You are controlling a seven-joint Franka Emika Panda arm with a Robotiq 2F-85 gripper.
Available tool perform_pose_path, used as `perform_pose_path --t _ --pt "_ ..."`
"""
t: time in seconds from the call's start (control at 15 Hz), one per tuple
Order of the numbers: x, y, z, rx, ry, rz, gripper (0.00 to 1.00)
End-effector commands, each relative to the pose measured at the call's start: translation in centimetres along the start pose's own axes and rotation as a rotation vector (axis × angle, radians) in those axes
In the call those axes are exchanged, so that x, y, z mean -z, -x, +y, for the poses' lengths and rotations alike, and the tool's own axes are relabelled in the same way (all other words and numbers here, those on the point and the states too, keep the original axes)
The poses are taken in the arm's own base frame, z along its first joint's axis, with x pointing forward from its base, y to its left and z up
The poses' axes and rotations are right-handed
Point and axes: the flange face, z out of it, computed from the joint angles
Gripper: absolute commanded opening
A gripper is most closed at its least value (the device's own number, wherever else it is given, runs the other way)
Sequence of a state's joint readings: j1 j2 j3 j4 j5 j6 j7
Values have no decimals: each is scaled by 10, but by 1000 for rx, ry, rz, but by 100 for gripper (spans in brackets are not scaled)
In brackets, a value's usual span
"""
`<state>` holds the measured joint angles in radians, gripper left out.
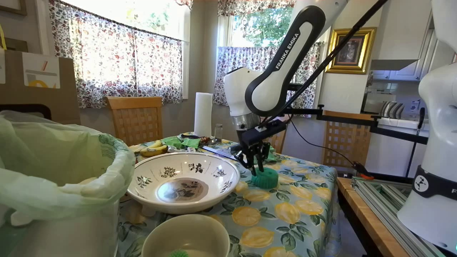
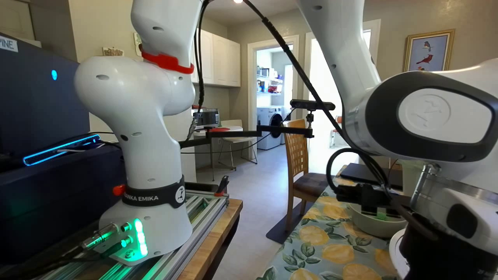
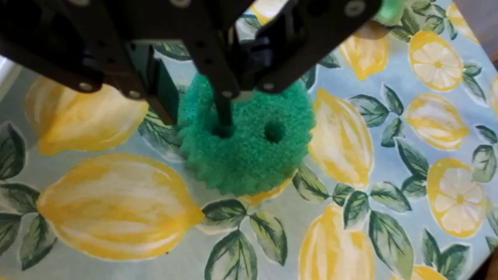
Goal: Use the green sponge to wipe the white object
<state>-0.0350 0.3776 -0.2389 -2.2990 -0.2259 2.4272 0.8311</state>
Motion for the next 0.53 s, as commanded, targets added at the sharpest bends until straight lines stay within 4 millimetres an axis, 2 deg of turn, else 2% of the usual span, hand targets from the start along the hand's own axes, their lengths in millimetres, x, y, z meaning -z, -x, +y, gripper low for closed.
perform_pose_path --t 0.0,0.13,0.27,0.33,0.47 --pt "3 -9 0 25 -18 -7 64" --pt "7 -11 8 15 -13 -26 79" --pt "13 -14 24 -7 27 -73 94" --pt "19 -15 34 -14 41 -91 99" --pt "35 -15 53 -24 48 -123 100"
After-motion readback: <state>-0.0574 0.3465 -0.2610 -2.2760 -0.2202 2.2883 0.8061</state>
